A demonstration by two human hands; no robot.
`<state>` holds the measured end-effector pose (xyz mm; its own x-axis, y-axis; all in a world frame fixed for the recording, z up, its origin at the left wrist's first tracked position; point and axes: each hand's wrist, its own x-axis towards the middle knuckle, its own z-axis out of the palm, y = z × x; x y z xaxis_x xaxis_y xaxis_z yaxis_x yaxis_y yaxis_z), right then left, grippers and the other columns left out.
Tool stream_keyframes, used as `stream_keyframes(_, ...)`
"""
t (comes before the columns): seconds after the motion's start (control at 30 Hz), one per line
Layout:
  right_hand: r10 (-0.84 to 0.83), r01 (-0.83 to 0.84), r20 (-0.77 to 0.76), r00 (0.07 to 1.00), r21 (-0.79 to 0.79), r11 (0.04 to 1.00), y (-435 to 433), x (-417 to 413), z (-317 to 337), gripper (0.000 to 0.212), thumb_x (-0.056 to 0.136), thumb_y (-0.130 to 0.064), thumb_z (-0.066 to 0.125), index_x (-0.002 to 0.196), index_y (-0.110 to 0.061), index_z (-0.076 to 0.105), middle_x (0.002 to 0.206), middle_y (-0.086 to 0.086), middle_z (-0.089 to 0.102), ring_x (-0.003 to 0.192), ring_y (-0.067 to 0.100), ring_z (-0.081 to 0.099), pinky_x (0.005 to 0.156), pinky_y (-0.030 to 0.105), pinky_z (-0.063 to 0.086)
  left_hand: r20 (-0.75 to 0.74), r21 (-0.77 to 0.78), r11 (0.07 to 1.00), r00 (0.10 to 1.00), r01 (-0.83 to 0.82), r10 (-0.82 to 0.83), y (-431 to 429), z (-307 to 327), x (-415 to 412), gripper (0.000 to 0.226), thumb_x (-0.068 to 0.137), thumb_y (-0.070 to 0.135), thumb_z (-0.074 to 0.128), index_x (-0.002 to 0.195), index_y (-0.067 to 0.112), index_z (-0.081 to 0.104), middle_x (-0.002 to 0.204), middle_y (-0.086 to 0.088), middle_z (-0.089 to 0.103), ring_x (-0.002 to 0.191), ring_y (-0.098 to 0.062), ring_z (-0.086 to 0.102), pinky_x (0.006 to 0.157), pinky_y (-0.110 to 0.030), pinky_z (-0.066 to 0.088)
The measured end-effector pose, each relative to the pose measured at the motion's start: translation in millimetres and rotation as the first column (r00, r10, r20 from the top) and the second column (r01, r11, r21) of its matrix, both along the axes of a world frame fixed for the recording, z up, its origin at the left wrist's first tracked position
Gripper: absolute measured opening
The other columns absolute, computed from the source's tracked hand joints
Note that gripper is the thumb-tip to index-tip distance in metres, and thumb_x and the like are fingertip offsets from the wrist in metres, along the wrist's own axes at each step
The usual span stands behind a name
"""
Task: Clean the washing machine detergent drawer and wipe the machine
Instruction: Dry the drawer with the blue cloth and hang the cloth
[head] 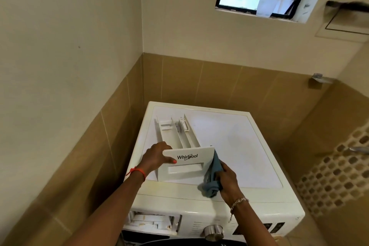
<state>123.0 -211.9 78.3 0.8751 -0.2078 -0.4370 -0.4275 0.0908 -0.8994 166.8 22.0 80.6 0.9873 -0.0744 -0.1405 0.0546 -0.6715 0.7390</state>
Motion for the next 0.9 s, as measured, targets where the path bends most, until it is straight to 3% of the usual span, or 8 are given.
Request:
stream_keyframes(0.13, 0.094, -0.094, -0.03, 0.995, 0.006, 0.996, 0.0, -8.9, 3.5, 0.04, 0.073, 0.019, 0.059, 0.105, -0.005, 0.06, 0.089, 0.01, 0.061, 0.092, 0.032, 0.055, 0.09, 0.048, 0.049, -0.008, 0.004, 1.0, 1.0, -0.019, 0.019, 14.3, 6.0, -5.1, 0.043, 0.07, 0.028, 0.08, 0.104, 0.012, 0.06, 0.103, 0.0, 0.057, 0.102, -0.022, 0.058, 0.09, -0.035, 0.05)
stream_keyframes(0.3, 0.053, -0.043, -0.063, 0.997, 0.144, 0.989, 4.8, -10.1, -3.0, 0.04, 0.081, 0.018, 0.039, 0.102, -0.007, 0.062, 0.091, 0.016, 0.062, 0.08, 0.03, 0.057, 0.066, 0.036, 0.051, 0.024, 0.04, 0.999, 0.999, -0.034, 0.033, 25.5, 13.1, -13.8, 0.031, 0.075, 0.026, 0.076, 0.098, 0.012, 0.06, 0.107, -0.004, 0.053, 0.102, -0.022, 0.055, 0.083, -0.026, 0.049)
stream_keyframes(0.47, 0.01, 0.027, -0.114, 0.993, 0.315, 0.949, -6.8, -10.9, -0.7, 0.031, 0.078, 0.019, 0.031, 0.086, 0.006, 0.058, 0.08, 0.016, 0.054, 0.064, 0.031, 0.051, 0.041, 0.026, 0.046, 0.034, -0.018, 0.997, 0.997, -0.069, 0.069, 24.5, 9.9, -19.0, 0.03, 0.076, 0.024, 0.075, 0.098, 0.017, 0.056, 0.108, -0.003, 0.049, 0.104, -0.022, 0.054, 0.085, -0.024, 0.046)
stream_keyframes(0.57, 0.079, -0.012, -0.104, 0.991, 0.533, 0.846, -15.5, -17.5, 4.2, 0.018, 0.063, 0.003, 0.056, 0.08, 0.006, 0.061, 0.082, 0.018, 0.06, 0.058, 0.029, 0.057, 0.034, 0.023, 0.043, 0.026, -0.01, 0.997, 0.996, -0.081, 0.081, 21.0, 6.0, -23.8, 0.042, 0.074, 0.027, 0.077, 0.108, 0.022, 0.053, 0.117, -0.001, 0.041, 0.117, -0.025, 0.047, 0.096, -0.033, 0.044)
stream_keyframes(0.67, 0.163, -0.09, -0.046, 0.986, 0.672, 0.735, -27.6, -22.8, 6.6, 0.042, 0.049, -0.009, 0.08, 0.088, 0.005, 0.07, 0.082, 0.019, 0.067, 0.05, 0.024, 0.059, 0.031, 0.015, 0.032, 0.171, 0.123, 0.976, 0.973, -0.178, 0.156, 11.0, 7.7, -28.2, 0.069, 0.07, 0.04, 0.078, 0.129, 0.025, 0.045, 0.138, 0.0, 0.029, 0.133, -0.025, 0.024, 0.112, -0.05, 0.021)
stream_keyframes(0.73, 0.185, -0.132, -0.009, 0.983, 0.667, 0.733, -34.7, -25.1, 10.2, 0.053, 0.056, -0.012, 0.083, 0.104, 0.003, 0.067, 0.093, 0.02, 0.069, 0.058, 0.025, 0.064, 0.036, 0.019, 0.039, 0.363, 0.087, 0.977, 0.92, -0.194, 0.15, -1.0, 16.4, -27.5, 0.07, 0.07, 0.04, 0.077, 0.13, 0.021, 0.046, 0.141, -0.002, 0.032, 0.137, -0.024, 0.022, 0.114, -0.051, 0.012)
stream_keyframes(0.8, 0.216, -0.206, 0.048, 0.975, 0.554, 0.807, -42.8, -27.7, 19.3, 0.074, 0.055, -0.011, 0.087, 0.122, 0.0, 0.057, 0.114, 0.022, 0.064, 0.093, 0.033, 0.065, 0.065, 0.032, 0.053, 0.435, -0.048, 0.994, 0.894, -0.101, 0.111, -19.2, 30.3, -24.6, 0.065, 0.073, 0.035, 0.076, 0.129, 0.017, 0.048, 0.142, -0.004, 0.037, 0.137, -0.022, 0.026, 0.115, -0.044, 0.015)
stream_keyframes(0.9, 0.282, -0.31, 0.129, 0.951, 0.453, 0.836, -54.4, -31.9, 38.9, 0.057, 0.071, 0.003, 0.071, 0.125, -0.001, 0.053, 0.121, 0.026, 0.059, 0.103, 0.036, 0.06, 0.086, 0.041, 0.052, 0.238, -0.291, 0.954, 0.971, 0.072, -0.001, -55.8, 58.9, -24.8, 0.067, 0.08, 0.034, 0.07, 0.137, 0.02, 0.038, 0.144, 0.002, 0.036, 0.133, -0.014, 0.031, 0.103, -0.025, 0.027)
